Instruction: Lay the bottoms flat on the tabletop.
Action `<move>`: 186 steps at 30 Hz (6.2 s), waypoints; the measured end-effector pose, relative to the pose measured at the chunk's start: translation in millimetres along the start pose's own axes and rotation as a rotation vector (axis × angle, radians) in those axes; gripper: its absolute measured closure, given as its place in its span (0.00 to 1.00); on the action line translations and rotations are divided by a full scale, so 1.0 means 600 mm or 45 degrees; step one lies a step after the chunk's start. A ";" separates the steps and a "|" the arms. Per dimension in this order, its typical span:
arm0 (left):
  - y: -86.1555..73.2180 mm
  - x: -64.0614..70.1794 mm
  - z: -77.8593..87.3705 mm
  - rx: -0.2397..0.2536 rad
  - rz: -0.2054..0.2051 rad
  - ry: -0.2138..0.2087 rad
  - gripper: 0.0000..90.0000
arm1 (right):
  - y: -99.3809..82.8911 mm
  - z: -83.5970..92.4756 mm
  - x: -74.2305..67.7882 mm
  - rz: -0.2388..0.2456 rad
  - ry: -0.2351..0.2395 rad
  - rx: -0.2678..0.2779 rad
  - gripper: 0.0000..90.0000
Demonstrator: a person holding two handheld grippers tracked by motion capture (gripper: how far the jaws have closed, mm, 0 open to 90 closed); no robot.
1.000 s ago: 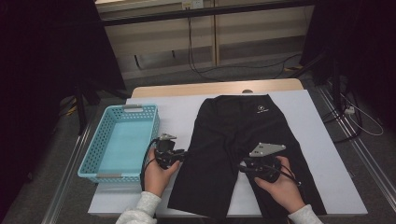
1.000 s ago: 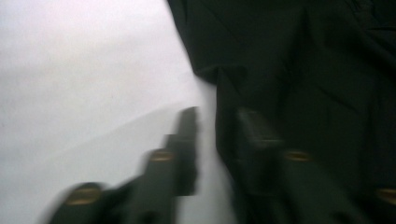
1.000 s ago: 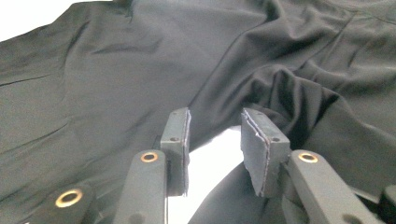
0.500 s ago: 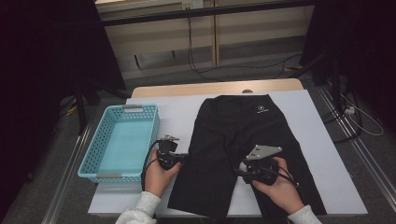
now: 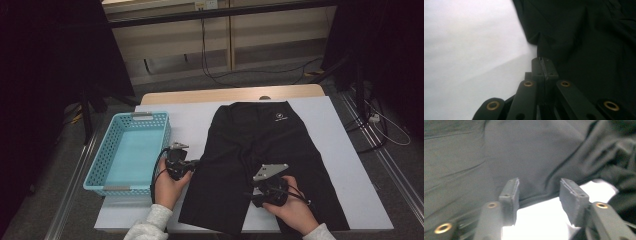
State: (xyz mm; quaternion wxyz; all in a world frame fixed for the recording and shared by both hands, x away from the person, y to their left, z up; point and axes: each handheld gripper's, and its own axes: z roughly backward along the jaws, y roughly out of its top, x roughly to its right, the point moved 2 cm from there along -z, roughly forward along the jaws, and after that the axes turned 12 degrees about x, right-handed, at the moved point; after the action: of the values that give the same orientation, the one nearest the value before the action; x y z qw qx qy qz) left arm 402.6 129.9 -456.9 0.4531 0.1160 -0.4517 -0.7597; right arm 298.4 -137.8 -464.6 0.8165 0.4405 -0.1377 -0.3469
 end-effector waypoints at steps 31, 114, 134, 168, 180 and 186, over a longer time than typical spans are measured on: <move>-0.012 0.008 0.020 -0.109 0.059 -0.009 1.00 | -0.003 0.018 0.001 0.035 0.140 -0.040 0.98; 0.109 -0.065 -0.179 0.132 0.078 0.087 0.76 | 0.008 0.039 0.044 -0.065 0.043 0.150 0.40; 0.084 0.079 -0.131 0.140 -0.175 -0.315 0.98 | 0.004 0.030 0.032 -0.043 0.070 0.108 0.39; 0.111 0.120 -0.215 0.083 -0.292 -0.292 0.95 | 0.003 0.033 0.032 -0.049 0.082 0.101 0.37; 0.190 -0.006 -0.141 0.376 -0.039 -0.041 0.95 | 0.002 0.030 0.032 -0.047 0.095 0.092 0.36; 0.173 -0.067 -0.127 0.350 0.033 0.142 0.49 | -0.001 0.030 0.034 -0.055 0.098 0.086 0.35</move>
State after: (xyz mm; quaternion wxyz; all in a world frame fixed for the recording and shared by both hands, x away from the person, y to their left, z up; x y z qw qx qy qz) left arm 530.5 98.4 -427.2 0.4670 0.2134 -0.5270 -0.6772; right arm 303.4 -163.0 -456.4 0.7982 0.4837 -0.1082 -0.3424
